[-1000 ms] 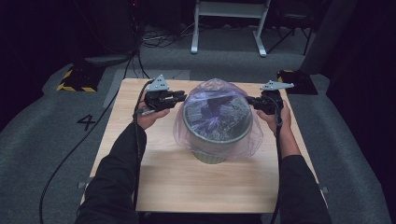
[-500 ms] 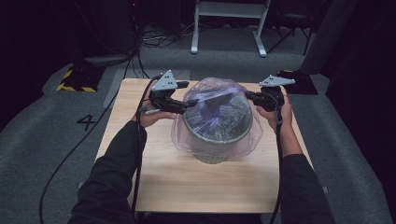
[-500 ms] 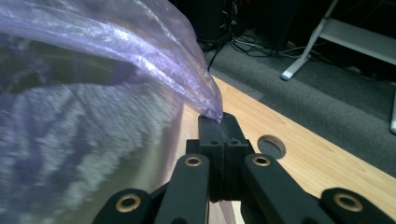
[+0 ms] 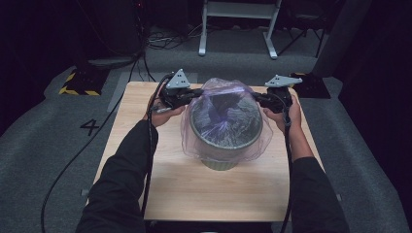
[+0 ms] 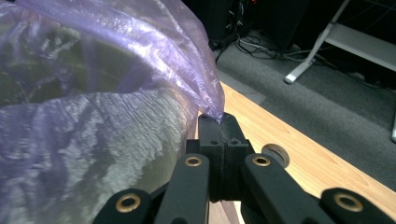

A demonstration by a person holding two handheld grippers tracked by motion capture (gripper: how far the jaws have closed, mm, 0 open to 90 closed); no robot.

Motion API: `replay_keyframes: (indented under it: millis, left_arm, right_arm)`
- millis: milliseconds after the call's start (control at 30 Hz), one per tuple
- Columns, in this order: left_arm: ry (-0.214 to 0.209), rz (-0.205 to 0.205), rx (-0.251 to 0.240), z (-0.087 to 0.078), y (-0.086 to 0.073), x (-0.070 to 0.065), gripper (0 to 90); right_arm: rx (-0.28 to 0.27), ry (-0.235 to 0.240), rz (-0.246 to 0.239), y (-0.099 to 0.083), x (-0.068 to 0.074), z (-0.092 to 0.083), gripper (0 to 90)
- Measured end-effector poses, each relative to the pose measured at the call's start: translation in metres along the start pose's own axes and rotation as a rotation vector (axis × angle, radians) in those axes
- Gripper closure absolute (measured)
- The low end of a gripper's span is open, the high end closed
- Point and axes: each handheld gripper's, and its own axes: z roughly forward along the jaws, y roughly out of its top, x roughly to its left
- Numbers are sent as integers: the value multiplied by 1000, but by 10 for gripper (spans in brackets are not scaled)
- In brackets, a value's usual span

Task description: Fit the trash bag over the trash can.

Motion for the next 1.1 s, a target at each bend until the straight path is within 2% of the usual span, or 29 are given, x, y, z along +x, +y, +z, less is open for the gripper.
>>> replay_keyframes:
  millis: [100, 200, 267, 300, 467, 533, 567, 600, 700, 767, 833, 900, 967, 1033, 1100]
  left_arm:
    - [-12, -73, 9, 9, -8, 10, 900]
    - [-20, -142, 42, 22, -19, 19, 900]
    - [-28, -187, 44, 29, -27, 23, 899]
    - [-42, -218, 41, 33, -32, 25, 899]
    - [-80, -322, 46, 48, -50, 28, 899]
    - [-74, -338, 72, 55, -57, 27, 899]
    - [-91, -349, 89, 59, -62, 26, 899]
    - [-102, -340, 106, 62, -65, 23, 899]
    - [-113, -328, 95, 61, -70, 20, 898]
    - [-91, -329, 79, 53, -73, 21, 874]
    - [-93, -319, 75, 45, -75, 21, 849]
    - [-62, -293, 68, 35, -76, 19, 769]
    - [-76, -316, 36, 22, -80, 22, 661]
    - [-62, -336, 4, 8, -84, 24, 560]
    - [-50, -374, -14, -6, -88, 28, 411]
  right_arm:
    - [20, 0, 6, 0, -3, 5, 900]
    - [45, 11, 35, -2, -7, 12, 900]
    - [68, 11, 47, -5, -10, 18, 900]
    - [72, 24, 59, -7, -11, 21, 900]
    - [88, 81, 130, -18, -16, 32, 900]
    - [87, 92, 160, -23, -19, 35, 900]
    - [92, 100, 167, -26, -20, 36, 900]
    - [112, 91, 168, -29, -22, 38, 900]
    - [115, 106, 180, -40, -24, 39, 900]
    - [116, 109, 161, -44, -23, 38, 894]
    - [111, 104, 138, -48, -21, 36, 883]
    - [92, 114, 135, -52, -19, 34, 866]
    - [79, 104, 124, -56, -16, 32, 836]
    - [56, 99, 124, -61, -16, 29, 686]
    - [62, 76, 133, -67, -18, 26, 599]
